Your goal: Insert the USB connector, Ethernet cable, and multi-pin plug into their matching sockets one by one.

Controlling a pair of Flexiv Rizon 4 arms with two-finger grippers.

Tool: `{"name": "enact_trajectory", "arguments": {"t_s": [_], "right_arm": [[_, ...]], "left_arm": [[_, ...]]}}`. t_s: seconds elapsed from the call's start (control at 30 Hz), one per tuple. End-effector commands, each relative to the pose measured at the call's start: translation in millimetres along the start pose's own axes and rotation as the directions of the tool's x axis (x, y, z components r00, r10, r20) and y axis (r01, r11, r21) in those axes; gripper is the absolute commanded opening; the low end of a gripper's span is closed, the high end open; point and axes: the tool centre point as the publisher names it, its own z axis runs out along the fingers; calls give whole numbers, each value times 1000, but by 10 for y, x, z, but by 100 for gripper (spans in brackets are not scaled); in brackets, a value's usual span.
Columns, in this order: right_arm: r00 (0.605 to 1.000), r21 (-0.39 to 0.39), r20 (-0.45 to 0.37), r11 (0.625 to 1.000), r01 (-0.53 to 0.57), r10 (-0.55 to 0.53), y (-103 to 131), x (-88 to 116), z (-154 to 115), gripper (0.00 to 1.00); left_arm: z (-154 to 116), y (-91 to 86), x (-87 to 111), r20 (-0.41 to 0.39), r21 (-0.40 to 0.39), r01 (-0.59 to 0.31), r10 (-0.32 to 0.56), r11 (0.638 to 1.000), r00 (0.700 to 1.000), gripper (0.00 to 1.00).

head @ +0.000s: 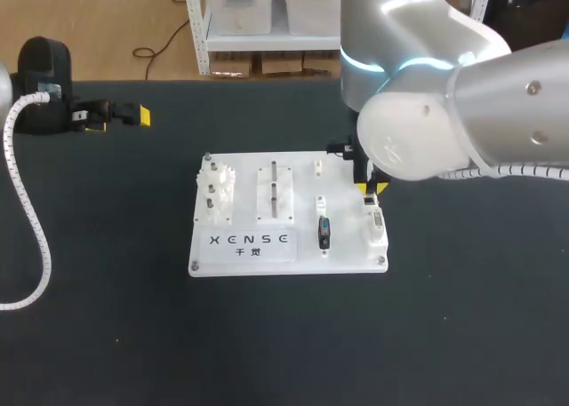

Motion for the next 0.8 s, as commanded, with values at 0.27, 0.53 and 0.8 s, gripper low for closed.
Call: {"name": "enact_trajectory", "arguments": {"t_s": [0.27, 0.53, 0.8], "right_arm": [[1000, -29, -6, 1000, -8, 7, -13, 27, -54, 0], [1000, -33, -18, 999, -13, 13, -14, 28, -119, 0], [1000, -39, -20, 999, 4, -5, 35, 62, -131, 0]], "left_arm": [[0, 0, 0, 0, 0, 0, 0, 1000, 1000, 100], [0, 0, 0, 0, 0, 0, 0, 1000, 1000, 100], [0, 0, 0, 0, 0, 0, 0, 1000, 1000, 100]]}}
